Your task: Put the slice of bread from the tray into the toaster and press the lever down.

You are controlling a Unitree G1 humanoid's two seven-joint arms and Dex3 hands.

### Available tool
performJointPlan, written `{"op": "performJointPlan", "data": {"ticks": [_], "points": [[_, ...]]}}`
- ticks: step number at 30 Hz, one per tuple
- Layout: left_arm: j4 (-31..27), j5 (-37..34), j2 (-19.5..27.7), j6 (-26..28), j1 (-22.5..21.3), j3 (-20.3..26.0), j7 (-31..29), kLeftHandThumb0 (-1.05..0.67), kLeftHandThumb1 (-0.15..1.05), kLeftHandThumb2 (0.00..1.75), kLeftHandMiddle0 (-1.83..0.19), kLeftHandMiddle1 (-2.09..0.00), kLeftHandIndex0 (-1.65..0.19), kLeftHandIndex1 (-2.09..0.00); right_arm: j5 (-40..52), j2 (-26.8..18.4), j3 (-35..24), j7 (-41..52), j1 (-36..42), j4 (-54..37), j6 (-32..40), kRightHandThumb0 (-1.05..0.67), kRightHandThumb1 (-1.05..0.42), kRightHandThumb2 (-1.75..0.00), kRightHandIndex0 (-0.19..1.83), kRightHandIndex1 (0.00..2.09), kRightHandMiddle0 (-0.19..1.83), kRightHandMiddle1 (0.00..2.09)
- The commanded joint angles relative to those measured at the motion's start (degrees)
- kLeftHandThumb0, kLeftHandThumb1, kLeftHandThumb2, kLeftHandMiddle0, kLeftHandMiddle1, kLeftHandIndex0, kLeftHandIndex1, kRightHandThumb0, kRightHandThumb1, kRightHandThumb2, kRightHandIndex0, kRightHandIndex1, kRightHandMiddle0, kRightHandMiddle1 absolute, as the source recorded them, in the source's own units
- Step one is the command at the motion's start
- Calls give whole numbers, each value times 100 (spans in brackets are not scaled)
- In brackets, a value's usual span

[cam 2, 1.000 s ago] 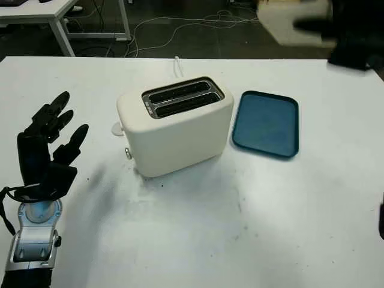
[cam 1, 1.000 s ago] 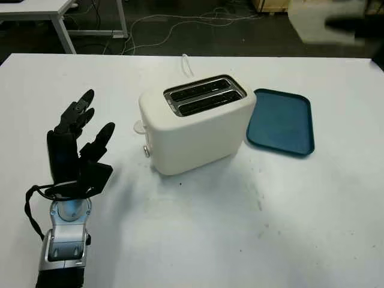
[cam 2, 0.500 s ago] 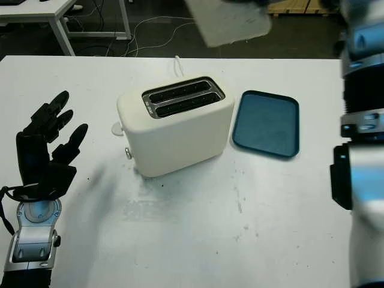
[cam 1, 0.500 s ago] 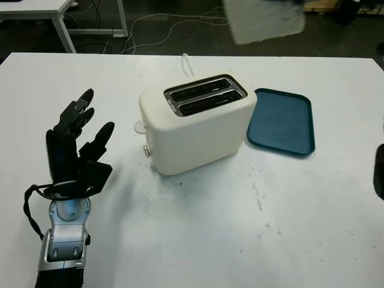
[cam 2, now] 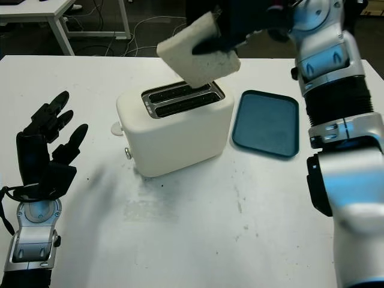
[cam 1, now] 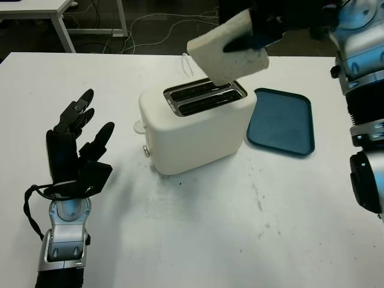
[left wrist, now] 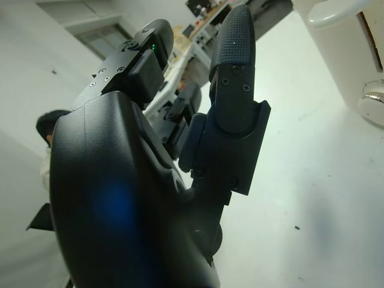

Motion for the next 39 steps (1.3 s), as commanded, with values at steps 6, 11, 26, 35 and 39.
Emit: {"op": "performJointPlan", "data": {"ticks": [6,11,26,35,39], "points": [[13,47,58,-81,30,6,41,-66,92,27,-73,0,-59,0,-35,127,8,-56,225,253,-777,-53,-92,-44,108,175,84,175],[-7,-2,15,-56,19,-6,31,-65,92,25,-74,0,-59,0,-76,145,11,-50,239,310,-1016,-53,-92,-45,109,175,84,175],[271,35,86,-385,-104,-15,90,-67,92,26,-74,0,-60,0,-57,57,-42,198,31,339,-1003,-50,-92,-44,104,175,76,175],[194,23,77,-319,-75,-10,64,-66,92,26,-73,0,-60,0,-465,136,346,353,-51,394,-860,-49,-92,-39,105,175,79,175],[183,47,77,-334,-66,-15,80,-66,92,26,-73,0,-60,0,-587,209,504,499,-88,418,-762,-46,-92,-37,109,175,85,175]]}}
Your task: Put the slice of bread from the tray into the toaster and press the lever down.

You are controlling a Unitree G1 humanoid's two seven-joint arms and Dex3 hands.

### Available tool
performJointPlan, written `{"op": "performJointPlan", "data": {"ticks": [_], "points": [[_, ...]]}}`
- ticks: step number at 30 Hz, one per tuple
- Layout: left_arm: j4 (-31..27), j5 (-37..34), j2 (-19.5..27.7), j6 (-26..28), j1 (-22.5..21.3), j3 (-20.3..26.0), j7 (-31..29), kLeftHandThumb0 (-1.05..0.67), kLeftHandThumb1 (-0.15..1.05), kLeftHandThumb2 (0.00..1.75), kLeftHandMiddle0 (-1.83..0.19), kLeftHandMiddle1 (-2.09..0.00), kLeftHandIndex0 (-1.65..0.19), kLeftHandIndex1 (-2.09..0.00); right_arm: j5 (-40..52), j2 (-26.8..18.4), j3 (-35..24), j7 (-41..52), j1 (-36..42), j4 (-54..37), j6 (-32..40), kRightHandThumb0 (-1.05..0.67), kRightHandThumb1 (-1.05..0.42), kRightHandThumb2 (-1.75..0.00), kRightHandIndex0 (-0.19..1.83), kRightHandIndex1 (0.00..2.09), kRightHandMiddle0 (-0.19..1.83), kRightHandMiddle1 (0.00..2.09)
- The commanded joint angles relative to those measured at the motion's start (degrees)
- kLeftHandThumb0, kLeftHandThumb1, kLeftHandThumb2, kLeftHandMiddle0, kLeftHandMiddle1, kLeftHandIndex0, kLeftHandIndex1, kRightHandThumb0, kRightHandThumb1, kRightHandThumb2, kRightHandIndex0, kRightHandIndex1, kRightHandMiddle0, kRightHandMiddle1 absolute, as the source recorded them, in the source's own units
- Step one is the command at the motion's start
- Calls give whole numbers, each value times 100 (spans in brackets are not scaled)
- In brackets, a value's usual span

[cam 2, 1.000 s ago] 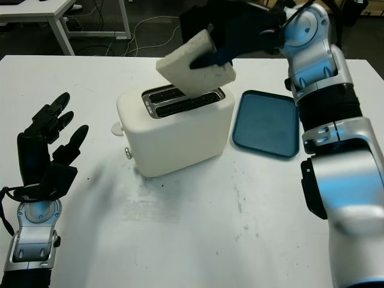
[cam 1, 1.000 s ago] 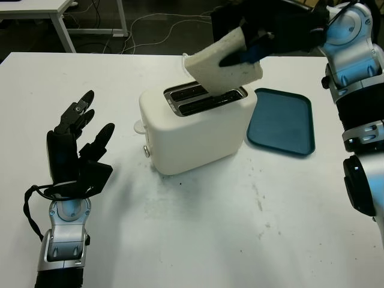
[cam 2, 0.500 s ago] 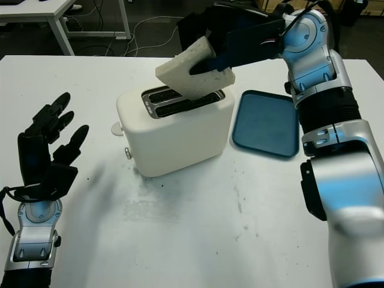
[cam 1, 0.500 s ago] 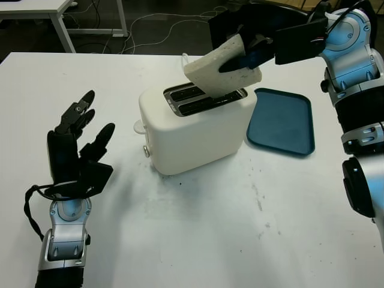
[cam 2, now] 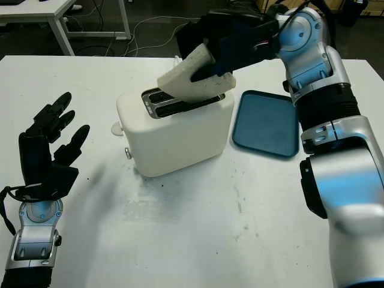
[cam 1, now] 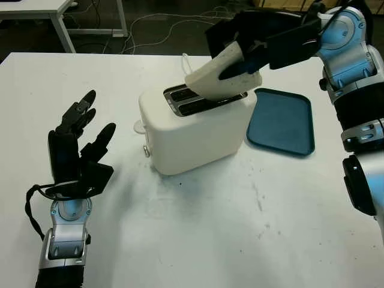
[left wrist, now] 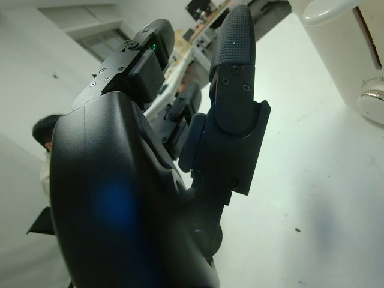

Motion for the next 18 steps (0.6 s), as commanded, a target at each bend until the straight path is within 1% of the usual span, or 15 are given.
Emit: {"op": "performJointPlan", "data": {"ticks": [1,5,10,14,18], "points": [[-51,29,40,-46,-6,-7,33,-65,92,26,-73,0,-60,0,-109,106,123,110,-71,58,78,-46,-92,-36,109,175,85,175],[-26,11,37,-75,-5,0,41,-66,92,26,-73,0,-60,0,-204,171,252,154,-91,118,-55,-44,-92,-35,110,175,85,175],[-60,16,5,-53,10,-14,53,-66,92,25,-73,0,-60,0,-497,235,492,157,-180,156,-153,-43,-92,-35,106,175,81,175],[-81,80,-1,-17,31,-33,78,-67,92,26,-73,0,-60,0,-738,358,643,-41,-194,227,-377,-41,-92,-31,106,175,80,175],[-47,14,-29,-61,34,-32,88,-67,92,25,-74,0,-60,0,-1021,434,810,-336,-225,347,-724,-42,-92,-28,110,175,85,175]]}}
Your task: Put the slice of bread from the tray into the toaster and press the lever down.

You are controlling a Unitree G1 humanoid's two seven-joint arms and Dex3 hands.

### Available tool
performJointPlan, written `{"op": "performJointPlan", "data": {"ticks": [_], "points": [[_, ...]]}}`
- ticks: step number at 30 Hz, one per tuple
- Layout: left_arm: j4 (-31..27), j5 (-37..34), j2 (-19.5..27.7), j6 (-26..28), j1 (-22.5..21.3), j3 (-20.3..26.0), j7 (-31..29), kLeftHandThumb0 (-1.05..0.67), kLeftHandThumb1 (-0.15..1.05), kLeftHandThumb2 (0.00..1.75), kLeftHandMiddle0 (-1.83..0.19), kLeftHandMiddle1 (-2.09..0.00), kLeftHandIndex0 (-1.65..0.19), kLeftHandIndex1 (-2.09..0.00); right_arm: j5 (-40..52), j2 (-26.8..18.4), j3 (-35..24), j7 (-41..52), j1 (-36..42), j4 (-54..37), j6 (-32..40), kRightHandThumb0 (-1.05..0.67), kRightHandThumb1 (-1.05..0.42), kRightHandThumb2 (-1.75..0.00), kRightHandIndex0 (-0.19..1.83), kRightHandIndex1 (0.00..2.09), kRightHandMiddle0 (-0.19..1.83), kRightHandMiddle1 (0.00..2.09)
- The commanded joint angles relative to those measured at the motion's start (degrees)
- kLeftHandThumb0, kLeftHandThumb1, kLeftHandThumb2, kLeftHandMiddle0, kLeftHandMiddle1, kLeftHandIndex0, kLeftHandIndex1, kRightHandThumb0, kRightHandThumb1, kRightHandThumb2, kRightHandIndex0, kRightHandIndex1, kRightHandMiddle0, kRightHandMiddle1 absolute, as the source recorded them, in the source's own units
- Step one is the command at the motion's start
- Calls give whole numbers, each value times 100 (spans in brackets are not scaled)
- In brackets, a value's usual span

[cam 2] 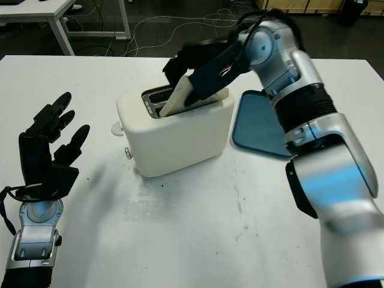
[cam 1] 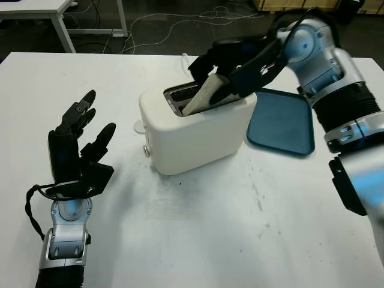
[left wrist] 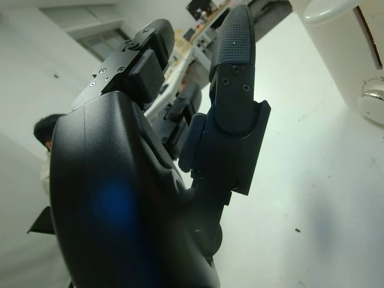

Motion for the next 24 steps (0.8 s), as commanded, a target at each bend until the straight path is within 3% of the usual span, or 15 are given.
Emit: {"op": "performJointPlan", "data": {"ticks": [1,8,12,13,15,16,17,20,22,24], "points": [[-46,-4,-18,-62,38,-22,41,-67,92,25,-73,0,-60,0,-194,53,104,-210,-141,83,-255,-42,-92,-28,112,175,87,175],[-46,-18,-19,-84,48,-21,48,-67,92,25,-74,0,-60,0,-1133,28,506,-1001,-294,-4,-430,-44,-92,-30,116,175,91,175],[-17,-29,-27,-97,45,-35,43,-67,92,24,-73,0,-60,0,-1177,96,437,-1494,-256,1,-595,-49,-92,-27,113,175,85,173],[-15,-16,-21,-95,49,-37,42,-67,92,24,-73,0,-60,0,-1109,129,395,-1538,-261,47,-623,-54,-92,-23,110,175,81,166],[-16,-26,-24,-88,49,-35,37,-67,92,25,-73,0,-60,0,-959,187,333,-1408,-317,157,-644,-71,-92,-13,76,164,65,149],[-29,-50,-34,-76,49,-33,26,-67,92,25,-74,0,-60,0,-885,202,302,-1327,-342,191,-665,-77,-92,-13,58,148,57,134],[-38,-66,-40,-71,49,-30,19,-66,92,24,-74,0,-60,0,-827,209,273,-1280,-357,208,-696,-82,-92,-12,42,131,55,104],[-32,-45,-47,-33,50,-24,43,-68,92,24,-74,0,-60,0,-715,201,166,-1300,-404,194,-798,-82,-92,-10,16,102,51,53],[-15,-25,-35,-46,48,-30,47,-68,92,24,-74,0,-61,0,-668,181,98,-1340,-444,166,-810,-80,-92,-9,9,96,48,41],[-18,-41,-39,-54,52,-34,33,-67,92,24,-73,0,-60,0,-641,151,8,-1395,-478,128,-807,-79,-92,-5,2,102,47,32]]}}
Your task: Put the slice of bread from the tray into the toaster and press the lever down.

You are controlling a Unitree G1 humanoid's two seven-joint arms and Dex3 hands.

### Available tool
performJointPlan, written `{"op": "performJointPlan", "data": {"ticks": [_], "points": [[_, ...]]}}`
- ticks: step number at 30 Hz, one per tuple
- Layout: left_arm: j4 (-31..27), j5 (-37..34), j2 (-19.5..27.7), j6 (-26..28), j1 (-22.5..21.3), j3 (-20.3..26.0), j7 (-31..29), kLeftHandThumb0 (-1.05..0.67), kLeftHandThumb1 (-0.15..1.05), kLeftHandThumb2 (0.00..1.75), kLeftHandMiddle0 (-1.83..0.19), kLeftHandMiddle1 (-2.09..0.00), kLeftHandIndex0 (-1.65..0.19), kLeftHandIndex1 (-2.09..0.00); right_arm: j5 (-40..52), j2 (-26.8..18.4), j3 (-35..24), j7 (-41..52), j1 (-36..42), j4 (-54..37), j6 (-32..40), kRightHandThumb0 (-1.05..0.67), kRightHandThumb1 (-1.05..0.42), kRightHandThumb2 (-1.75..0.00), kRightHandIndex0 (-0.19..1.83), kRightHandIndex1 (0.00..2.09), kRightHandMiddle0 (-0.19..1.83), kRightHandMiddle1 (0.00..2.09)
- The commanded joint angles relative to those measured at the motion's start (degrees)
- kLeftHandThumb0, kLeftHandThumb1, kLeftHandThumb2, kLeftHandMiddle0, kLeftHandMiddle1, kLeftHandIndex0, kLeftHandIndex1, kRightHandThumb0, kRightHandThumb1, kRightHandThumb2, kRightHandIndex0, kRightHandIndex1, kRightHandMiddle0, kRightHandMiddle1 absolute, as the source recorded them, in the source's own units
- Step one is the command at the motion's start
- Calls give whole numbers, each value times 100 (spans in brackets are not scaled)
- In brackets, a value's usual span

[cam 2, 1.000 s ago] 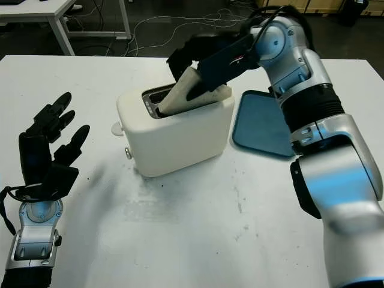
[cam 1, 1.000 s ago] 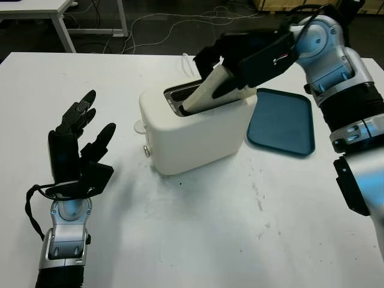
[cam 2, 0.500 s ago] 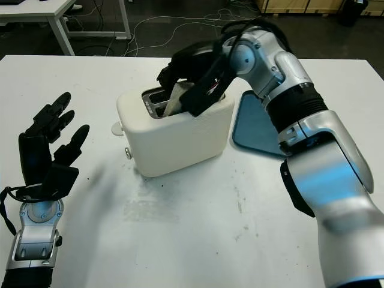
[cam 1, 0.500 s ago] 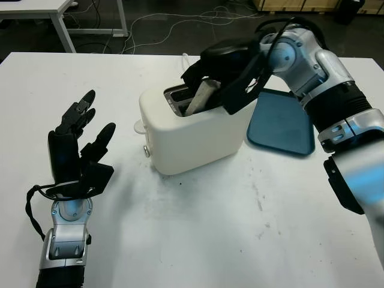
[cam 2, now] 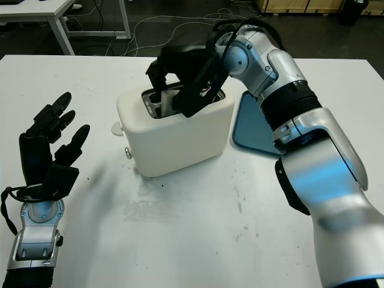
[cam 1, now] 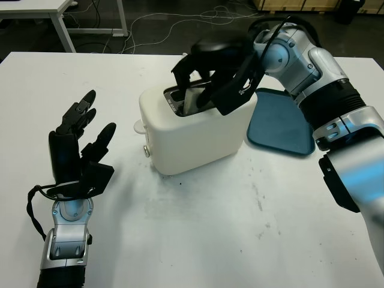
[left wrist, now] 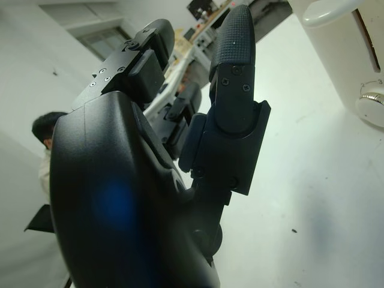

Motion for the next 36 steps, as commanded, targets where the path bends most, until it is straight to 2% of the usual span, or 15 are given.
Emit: {"op": "performJointPlan", "data": {"ticks": [1,3,6,13,15,19,21,24,30,31,36], "points": [[-18,-11,-8,-57,46,-27,19,-67,92,24,-73,0,-60,0,157,-50,-141,-80,-179,-72,-67,-79,-92,-4,1,104,47,31],[-17,-18,-7,-68,45,-27,16,-66,92,24,-73,0,-60,0,222,-82,-248,-71,-214,-110,-36,-76,-92,-2,0,108,47,28],[-20,1,7,-50,44,-29,10,-66,92,24,-73,0,-60,0,269,-137,-375,-77,-229,-226,87,-68,-92,-1,0,101,44,24],[-19,24,17,-68,30,-31,22,-66,92,24,-74,0,-60,0,532,-223,-793,-259,-105,-492,268,-61,-90,0,7,101,48,23],[22,69,65,-139,20,-24,42,-65,92,24,-74,-1,-60,0,712,-221,-1058,-562,68,-614,301,-57,-90,0,18,104,54,26],[-47,100,95,-59,32,-2,15,-67,92,24,-74,-1,-61,0,1028,-251,-1550,-1297,531,-825,252,-53,-91,-2,39,94,68,29],[-168,104,108,30,53,5,-27,-67,92,24,-74,-1,-61,0,1254,-275,-1827,-1643,879,-923,150,-51,-92,-6,51,89,74,30],[-309,112,158,126,83,24,-91,-66,92,23,-75,-1,-60,0,1271,-369,-2115,-2296,1607,-1219,44,-50,-92,-13,58,83,76,28],[-408,99,288,191,85,19,-234,-66,92,25,-74,0,-59,0,1752,-243,-2672,-3001,3342,-1593,2,-36,-92,-16,76,36,80,7],[-413,104,288,208,73,15,-240,-67,92,24,-74,0,-59,0,1790,-203,-2736,-3110,3638,-1729,9,-34,-92,-19,77,27,78,4],[-408,72,285,244,15,-34,-321,-66,92,23,-74,0,-59,0,2250,145,-3128,-3463,5086,-2598,209,-30,-92,-30,75,14,72,0]]}}
